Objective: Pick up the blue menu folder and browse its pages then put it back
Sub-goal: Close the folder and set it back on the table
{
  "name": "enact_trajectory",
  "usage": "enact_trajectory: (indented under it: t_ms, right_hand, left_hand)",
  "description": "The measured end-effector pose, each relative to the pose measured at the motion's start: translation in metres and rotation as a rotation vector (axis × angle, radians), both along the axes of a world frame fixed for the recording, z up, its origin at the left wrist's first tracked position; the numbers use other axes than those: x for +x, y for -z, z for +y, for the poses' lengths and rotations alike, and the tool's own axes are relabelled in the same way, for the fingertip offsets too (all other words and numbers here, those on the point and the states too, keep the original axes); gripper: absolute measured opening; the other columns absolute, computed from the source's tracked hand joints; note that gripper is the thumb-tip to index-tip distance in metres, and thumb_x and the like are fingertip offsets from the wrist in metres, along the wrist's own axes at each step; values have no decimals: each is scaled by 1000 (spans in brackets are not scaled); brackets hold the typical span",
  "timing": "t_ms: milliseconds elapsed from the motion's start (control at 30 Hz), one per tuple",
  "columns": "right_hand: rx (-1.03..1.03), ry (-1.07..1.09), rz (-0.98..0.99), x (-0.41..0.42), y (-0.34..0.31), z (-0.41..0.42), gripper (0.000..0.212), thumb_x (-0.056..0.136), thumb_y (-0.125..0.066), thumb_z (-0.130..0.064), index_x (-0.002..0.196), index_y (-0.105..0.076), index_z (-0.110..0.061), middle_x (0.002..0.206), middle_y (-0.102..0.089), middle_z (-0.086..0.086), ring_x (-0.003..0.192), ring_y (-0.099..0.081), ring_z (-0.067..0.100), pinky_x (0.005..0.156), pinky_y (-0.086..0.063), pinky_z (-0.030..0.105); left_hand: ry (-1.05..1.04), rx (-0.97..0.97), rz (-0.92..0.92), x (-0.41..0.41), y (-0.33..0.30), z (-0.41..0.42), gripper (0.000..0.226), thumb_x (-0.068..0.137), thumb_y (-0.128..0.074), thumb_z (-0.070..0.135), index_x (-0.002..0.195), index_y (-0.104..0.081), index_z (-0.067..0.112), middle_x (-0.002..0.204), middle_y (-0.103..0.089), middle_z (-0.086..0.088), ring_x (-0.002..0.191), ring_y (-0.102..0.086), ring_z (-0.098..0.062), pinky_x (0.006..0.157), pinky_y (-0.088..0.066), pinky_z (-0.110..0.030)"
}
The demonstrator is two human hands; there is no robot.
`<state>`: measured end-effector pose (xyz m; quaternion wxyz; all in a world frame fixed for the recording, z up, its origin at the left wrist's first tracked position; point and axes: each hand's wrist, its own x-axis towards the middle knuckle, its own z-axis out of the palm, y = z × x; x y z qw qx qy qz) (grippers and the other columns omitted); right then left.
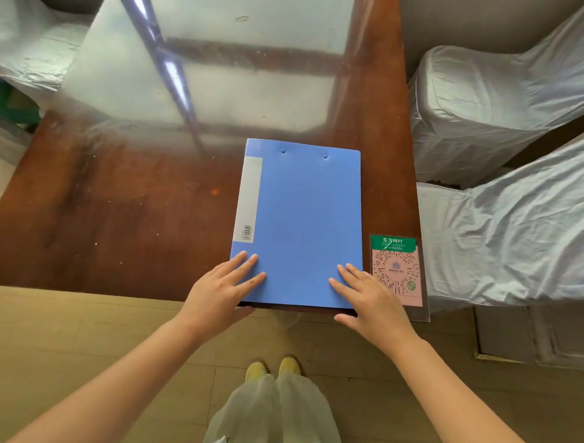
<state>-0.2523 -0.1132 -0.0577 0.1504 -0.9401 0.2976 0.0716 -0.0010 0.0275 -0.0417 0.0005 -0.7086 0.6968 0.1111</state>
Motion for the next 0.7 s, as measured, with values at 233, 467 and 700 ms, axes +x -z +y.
enact_trajectory:
  t_ms: [233, 467, 700]
  right_hand:
    - [-65, 3, -52, -7, -6, -1, 60, 57, -88, -31, 111, -68, -13, 118, -68, 8, 110, -63, 25, 85, -54, 42]
    - [-94, 19, -83, -8, -6, 2, 58, 56, -88, -30, 108, -70, -13, 114, -71, 8, 107, -65, 25, 81, -56, 41]
    - [-97, 25, -97, -10, -4, 4, 55, 58, -87, -30, 108, -70, -13, 114, -71, 7, 107, -65, 25, 80, -56, 41]
  left_hand:
    - [41, -55, 6, -1, 4, 1, 58, 51, -92, 28, 105, -72, 17, 116, -69, -13, 106, -65, -34, 76, -57, -46]
    - [52, -109, 7, -1, 4, 2, 55, 51, -92, 26, 102, -73, 16, 113, -71, -12, 103, -66, -34, 74, -58, -45]
    - [67, -125, -7, -1, 4, 3, 52, 53, -91, 26, 102, -74, 16, 113, -71, -12, 103, -66, -34, 75, -58, -46]
